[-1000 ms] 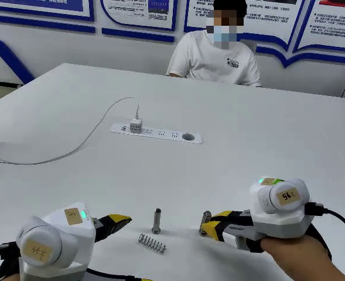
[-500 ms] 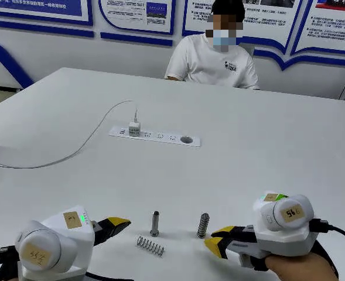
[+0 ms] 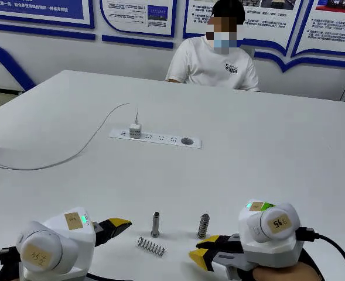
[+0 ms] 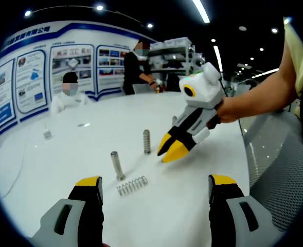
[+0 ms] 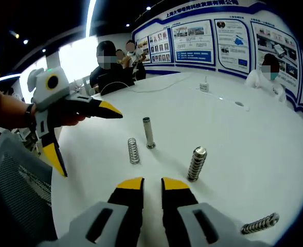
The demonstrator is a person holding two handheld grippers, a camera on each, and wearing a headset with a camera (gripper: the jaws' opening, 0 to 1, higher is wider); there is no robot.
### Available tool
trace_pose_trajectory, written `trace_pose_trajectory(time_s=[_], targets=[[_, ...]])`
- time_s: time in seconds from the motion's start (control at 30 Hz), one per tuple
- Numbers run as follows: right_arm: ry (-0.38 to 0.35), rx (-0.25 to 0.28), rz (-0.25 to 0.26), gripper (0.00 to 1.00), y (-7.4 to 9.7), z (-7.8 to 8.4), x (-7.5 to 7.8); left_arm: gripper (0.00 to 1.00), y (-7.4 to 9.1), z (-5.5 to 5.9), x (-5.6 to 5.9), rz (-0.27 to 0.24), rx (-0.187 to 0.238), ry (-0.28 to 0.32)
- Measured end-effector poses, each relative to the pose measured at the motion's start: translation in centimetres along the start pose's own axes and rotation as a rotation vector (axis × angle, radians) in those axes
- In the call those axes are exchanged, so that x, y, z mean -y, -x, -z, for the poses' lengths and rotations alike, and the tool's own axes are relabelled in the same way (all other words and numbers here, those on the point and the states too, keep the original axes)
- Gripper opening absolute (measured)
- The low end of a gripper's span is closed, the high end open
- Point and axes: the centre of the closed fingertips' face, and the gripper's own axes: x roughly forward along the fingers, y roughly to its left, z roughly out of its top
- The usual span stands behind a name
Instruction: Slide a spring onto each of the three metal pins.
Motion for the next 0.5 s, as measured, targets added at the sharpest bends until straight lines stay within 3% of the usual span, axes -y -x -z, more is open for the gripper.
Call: trace_pose_trajectory(time_s=[0.5], targets=[[0.057,-0.009,-0.065,0.17,-2.5,-1.4,-2.2,0.86,0.0,0.0,-0.2,-0.002,0.004,0.001]])
